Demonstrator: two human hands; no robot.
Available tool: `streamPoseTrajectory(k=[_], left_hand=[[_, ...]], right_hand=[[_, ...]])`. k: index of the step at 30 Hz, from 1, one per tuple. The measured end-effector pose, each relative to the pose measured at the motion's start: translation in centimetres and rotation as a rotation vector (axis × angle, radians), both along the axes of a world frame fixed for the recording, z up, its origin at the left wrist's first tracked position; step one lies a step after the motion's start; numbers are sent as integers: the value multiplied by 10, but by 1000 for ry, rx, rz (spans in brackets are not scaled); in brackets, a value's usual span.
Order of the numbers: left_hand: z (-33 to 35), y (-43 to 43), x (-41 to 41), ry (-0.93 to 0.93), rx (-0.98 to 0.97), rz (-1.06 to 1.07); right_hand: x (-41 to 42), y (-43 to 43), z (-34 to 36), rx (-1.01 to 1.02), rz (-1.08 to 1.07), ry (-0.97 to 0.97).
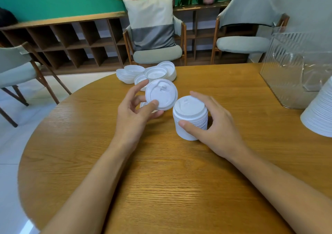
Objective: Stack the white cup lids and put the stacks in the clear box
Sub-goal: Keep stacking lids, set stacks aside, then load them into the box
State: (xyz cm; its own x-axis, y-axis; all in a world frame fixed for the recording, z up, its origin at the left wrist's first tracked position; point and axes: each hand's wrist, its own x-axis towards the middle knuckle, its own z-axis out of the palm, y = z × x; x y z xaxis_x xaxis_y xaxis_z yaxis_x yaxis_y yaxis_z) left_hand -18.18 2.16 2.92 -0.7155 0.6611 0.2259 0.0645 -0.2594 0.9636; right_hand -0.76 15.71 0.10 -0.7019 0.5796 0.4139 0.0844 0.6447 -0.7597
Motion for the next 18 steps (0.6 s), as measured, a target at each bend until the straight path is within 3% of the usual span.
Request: streamPoseTrajectory(k=[5,12,18], left_hand=[[2,-1,1,-206,51,-201],[-5,1,16,233,-174,-95],[-11,1,13,396,-260,-90]], right_hand=[[1,1,2,-13,-3,13],[1,0,3,-6,34,5],[1,-1,1,-29,68,27]])
